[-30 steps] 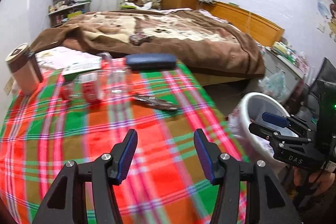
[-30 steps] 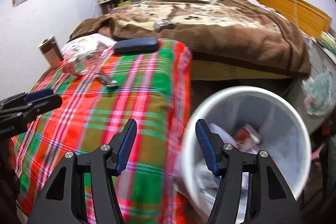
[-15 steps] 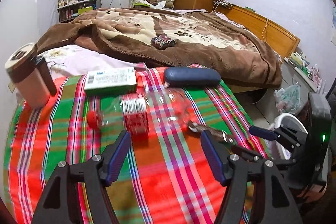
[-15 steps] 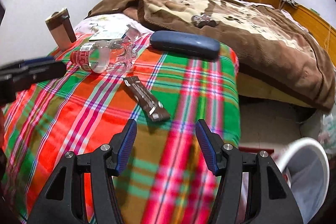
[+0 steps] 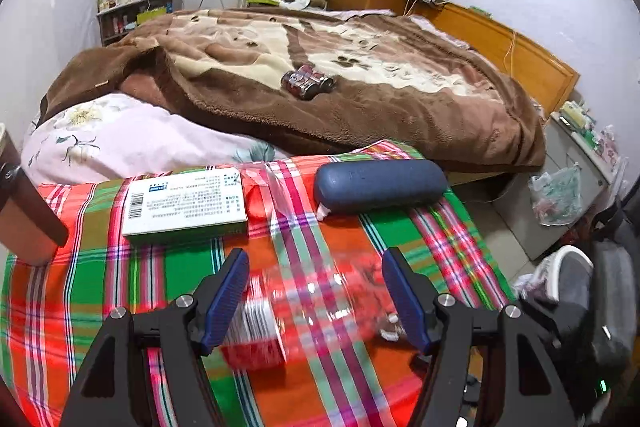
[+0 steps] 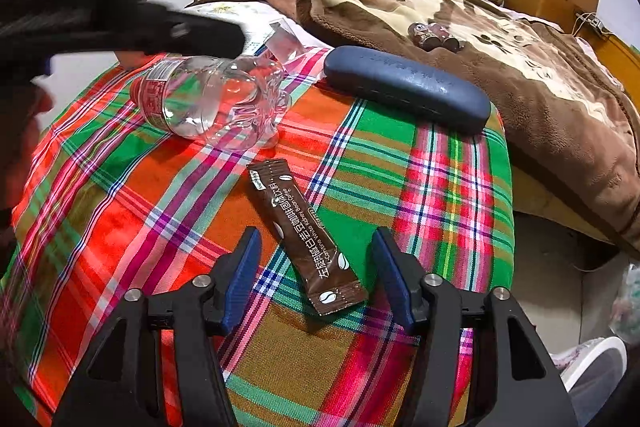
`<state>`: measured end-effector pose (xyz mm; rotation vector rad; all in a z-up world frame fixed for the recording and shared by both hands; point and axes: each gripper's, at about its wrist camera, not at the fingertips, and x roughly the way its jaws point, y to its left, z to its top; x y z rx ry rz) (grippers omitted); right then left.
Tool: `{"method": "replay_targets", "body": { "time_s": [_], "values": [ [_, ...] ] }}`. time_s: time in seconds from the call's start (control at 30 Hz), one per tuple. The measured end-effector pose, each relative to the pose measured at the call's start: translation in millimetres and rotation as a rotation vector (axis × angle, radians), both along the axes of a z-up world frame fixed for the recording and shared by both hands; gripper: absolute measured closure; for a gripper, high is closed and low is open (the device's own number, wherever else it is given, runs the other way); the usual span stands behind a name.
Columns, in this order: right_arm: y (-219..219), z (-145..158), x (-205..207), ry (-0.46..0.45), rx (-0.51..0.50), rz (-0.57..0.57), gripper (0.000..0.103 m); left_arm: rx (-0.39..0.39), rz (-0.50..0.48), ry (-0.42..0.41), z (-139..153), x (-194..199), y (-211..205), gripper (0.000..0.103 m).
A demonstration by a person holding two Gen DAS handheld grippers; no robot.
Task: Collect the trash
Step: 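Grasp the brown snack packet with the right gripper while the left gripper grasps the red Coca-Cola bottle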
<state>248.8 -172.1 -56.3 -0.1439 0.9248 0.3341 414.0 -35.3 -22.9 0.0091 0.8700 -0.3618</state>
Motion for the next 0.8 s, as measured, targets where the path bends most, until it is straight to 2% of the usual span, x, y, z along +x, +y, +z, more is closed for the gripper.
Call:
{"method": "replay_targets", "body": {
  "time_s": [0.03, 0.07, 0.17, 0.23, 0.4, 0.53, 0.67, 0.8],
  "values": [
    [0.8, 0.3, -1.8, -0.001, 0.000, 0.002, 0.062, -0.017, 0.000, 0.021, -3.8, 6.4, -1.5, 0.034],
    [1.2, 0.7, -5.0, -0.003, 0.000, 0.001, 0.063, -0.028, -0.004, 0.043, -8.0, 11.1, -2.6, 0.034],
    [3.8, 1.3, -7.6, -0.005, 0.000, 0.000, 0.070, -0.004, -0.002, 0.071, -15.3, 14.1, -4.9, 0.034],
    [3.3, 2.1, -10.7, -0.001, 0.001, 0.002, 0.080, 0.004, -0.021, 0.099, -20.9, 12.2, -5.7, 0.034],
    [0.5, 2.6, -9.6, 0.010, -0.002, -0.023, 0.081, 0.015, -0.036, 0.116, -26.1, -6.6, 4.0, 0.034],
    [-0.7, 3.5, -11.6, 0.013, 0.000, -0.049, 0.081, 0.045, -0.091, 0.095, -20.6, -40.8, 12.0, 0.034],
    [1.0, 3.7, -13.3, 0.017, 0.002, -0.056, 0.080, 0.053, -0.102, 0.091, -15.2, -71.7, 28.6, 0.034],
    [2.4, 5.3, -15.7, 0.012, 0.026, -0.054, 0.081, 0.049, -0.089, 0.054, -6.3, -100.5, 44.3, 0.034]
  ]
}}
